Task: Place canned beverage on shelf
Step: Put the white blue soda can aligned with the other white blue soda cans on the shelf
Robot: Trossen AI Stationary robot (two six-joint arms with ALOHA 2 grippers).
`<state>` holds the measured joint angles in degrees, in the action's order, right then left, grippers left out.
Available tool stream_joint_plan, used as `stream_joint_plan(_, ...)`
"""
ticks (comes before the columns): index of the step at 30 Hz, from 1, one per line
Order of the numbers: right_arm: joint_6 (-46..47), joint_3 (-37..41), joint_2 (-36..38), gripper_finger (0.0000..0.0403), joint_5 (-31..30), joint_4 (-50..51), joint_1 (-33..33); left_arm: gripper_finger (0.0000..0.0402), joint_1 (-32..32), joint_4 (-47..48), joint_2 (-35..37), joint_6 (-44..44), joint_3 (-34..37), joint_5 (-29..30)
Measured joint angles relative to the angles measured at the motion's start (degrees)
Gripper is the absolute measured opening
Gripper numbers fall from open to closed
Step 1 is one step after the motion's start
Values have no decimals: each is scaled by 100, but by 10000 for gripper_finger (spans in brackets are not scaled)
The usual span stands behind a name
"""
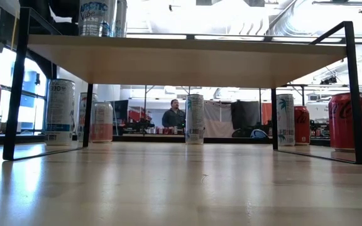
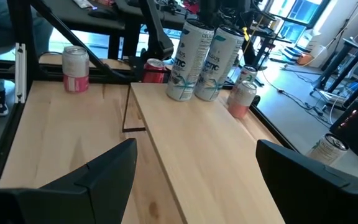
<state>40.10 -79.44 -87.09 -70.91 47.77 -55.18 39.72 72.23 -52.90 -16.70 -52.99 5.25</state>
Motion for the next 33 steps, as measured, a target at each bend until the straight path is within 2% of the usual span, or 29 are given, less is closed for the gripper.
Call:
stream_joint_plan(7, 25, 0, -2, 314, 17, 53, 0, 335, -2, -351, -22, -52, 78, 169)
stream_joint_plan(14, 300, 0, -2, 314, 202, 136, 0, 335, -2, -669, -119, 89, 78, -76)
stream_joint_plan(21, 361, 0, -4, 314, 387, 136, 0, 335, -2, -807, -344, 657, 78, -89)
stream_joint_plan(23, 358, 0, -4, 314, 387, 136, 0, 335, 2, -893, -393, 765, 78, -260)
stream_joint_plan(33, 361, 0, -4, 314, 387, 136, 0, 335, 0, -1088, -773, 668, 76, -262)
